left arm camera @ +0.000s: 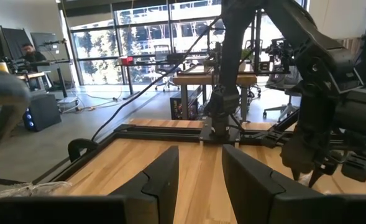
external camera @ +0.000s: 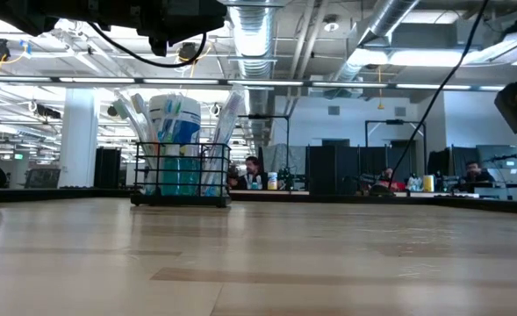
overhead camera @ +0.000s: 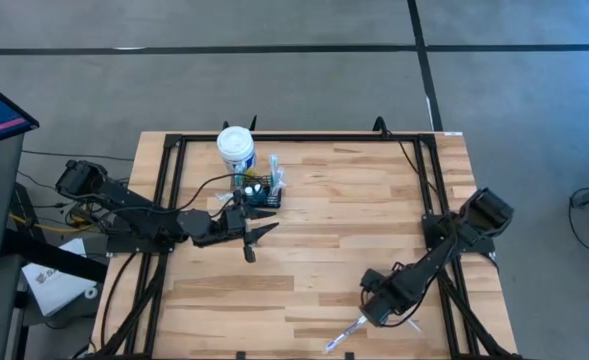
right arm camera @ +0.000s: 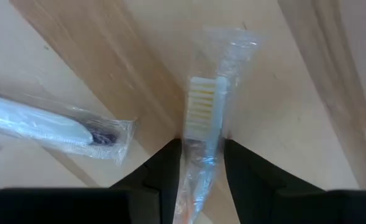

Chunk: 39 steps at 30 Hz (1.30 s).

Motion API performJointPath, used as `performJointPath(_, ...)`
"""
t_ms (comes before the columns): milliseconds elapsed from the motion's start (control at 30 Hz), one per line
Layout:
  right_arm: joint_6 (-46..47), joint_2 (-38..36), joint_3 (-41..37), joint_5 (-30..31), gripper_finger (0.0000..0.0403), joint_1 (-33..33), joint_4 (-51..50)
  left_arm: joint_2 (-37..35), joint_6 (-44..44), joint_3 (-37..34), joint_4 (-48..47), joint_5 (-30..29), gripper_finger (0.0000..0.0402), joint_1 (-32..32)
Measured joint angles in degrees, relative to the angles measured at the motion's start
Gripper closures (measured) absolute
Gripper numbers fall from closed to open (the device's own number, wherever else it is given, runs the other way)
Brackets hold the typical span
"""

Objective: Pick & Place toothbrushing station
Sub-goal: Put the orange toothbrush into the wire organizer

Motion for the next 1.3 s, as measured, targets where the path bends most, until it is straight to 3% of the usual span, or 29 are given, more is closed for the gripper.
performJointPath(200, -2.0, 1.3, 0.3, -0.8, 0.0309, -0.6, -0.6, 0.0, 0.0, 0.0, -0.2, 0.0, 0.0284, 0.0)
performJointPath(467, -2.0, 1.0, 0.4, -0.7, 0.0392, -0.9, -0.1, 0.0, 0.0, 0.0, -0.3, 0.0, 0.0284, 0.0)
performJointPath(633, -2.1, 1.3, 2.2, -0.4, 0.039, -1.5, -2.3, 0.0, 0.0, 0.0, -0.3, 0.0, 0.0284, 0.0)
performJointPath(833, -5.9, 1.5, 5.4, 7.6, 0.0397, -3.3, -5.1, 0.0, 0.0, 0.0, -0.3, 0.0, 0.0284, 0.0)
performJointPath(1300, -17.7, 1.4, 11.3, 19.2, 0.0401, -11.1, -4.3, 0.0, 0.0, 0.0, -0.3, 0.0, 0.0284, 0.0)
